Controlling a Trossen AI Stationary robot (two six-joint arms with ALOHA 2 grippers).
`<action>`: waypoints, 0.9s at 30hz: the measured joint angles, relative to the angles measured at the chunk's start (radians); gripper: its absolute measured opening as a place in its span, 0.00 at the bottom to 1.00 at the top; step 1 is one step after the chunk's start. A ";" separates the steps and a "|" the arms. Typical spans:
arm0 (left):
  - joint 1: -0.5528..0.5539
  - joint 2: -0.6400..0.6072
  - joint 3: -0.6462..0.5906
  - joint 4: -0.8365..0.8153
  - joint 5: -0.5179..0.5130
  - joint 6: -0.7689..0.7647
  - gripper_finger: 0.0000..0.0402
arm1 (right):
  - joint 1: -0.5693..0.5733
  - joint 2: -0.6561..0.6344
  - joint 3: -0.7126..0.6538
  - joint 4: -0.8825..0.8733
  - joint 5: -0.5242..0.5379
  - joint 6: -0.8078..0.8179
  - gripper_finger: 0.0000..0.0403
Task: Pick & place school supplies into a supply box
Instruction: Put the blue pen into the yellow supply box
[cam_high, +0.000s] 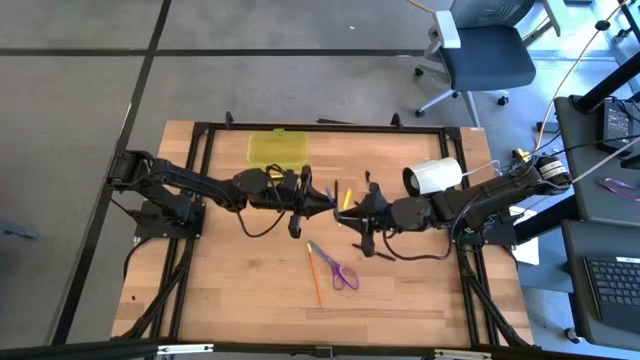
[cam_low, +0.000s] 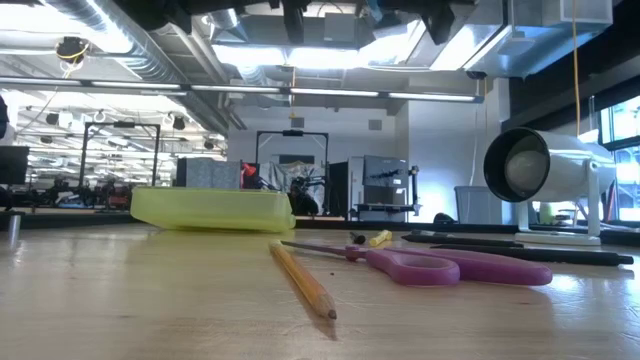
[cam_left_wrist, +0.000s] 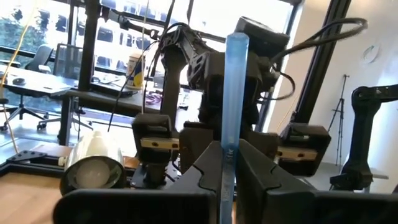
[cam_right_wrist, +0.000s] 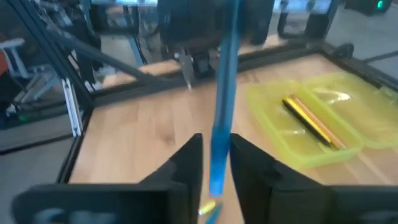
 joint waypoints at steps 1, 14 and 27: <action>0.009 -0.003 0.000 -0.009 0.010 0.000 0.03 | -0.001 -0.001 0.000 -0.024 -0.002 0.013 0.24; 0.196 -0.075 0.006 -0.555 0.050 0.045 0.03 | -0.034 -0.040 0.000 -0.542 -0.029 0.306 0.49; 0.412 -0.070 0.158 -1.377 -0.029 0.259 0.02 | -0.034 -0.040 0.000 -0.639 -0.035 0.413 0.50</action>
